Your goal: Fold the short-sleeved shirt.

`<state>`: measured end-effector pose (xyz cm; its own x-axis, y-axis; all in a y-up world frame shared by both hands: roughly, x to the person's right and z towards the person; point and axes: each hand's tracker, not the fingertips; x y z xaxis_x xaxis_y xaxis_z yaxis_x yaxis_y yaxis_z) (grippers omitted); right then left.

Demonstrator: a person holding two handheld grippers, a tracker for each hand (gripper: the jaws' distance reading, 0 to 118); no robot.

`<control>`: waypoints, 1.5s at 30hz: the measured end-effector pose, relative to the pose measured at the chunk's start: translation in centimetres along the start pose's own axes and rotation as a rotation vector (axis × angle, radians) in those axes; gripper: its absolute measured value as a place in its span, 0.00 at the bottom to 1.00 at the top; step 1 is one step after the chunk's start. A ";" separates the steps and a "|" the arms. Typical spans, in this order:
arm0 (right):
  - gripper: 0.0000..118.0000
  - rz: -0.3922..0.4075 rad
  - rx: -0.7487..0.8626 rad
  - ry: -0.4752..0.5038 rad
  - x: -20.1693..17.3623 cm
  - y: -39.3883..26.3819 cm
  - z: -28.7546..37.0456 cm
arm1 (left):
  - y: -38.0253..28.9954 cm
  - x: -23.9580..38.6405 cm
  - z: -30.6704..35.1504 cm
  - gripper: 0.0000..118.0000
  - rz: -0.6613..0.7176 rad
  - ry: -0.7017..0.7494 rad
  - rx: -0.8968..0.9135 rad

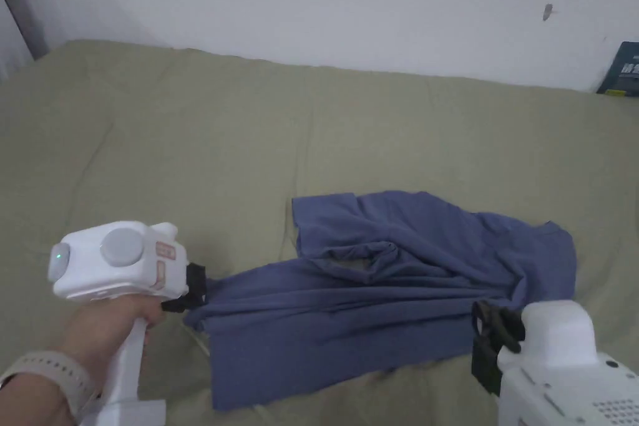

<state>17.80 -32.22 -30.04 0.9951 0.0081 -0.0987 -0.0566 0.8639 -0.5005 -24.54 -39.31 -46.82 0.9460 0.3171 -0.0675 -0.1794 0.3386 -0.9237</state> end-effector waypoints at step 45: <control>0.05 0.297 -0.518 0.334 4.5 11.8 -33.5 | -1.9 -0.2 0.2 0.05 -0.163 -0.123 0.226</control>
<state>18.93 -38.89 -65.16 0.8577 -0.0198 -0.5137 -0.4377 0.4959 -0.7500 -24.45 -39.87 -44.94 0.9299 0.3428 0.1333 -0.0970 0.5782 -0.8101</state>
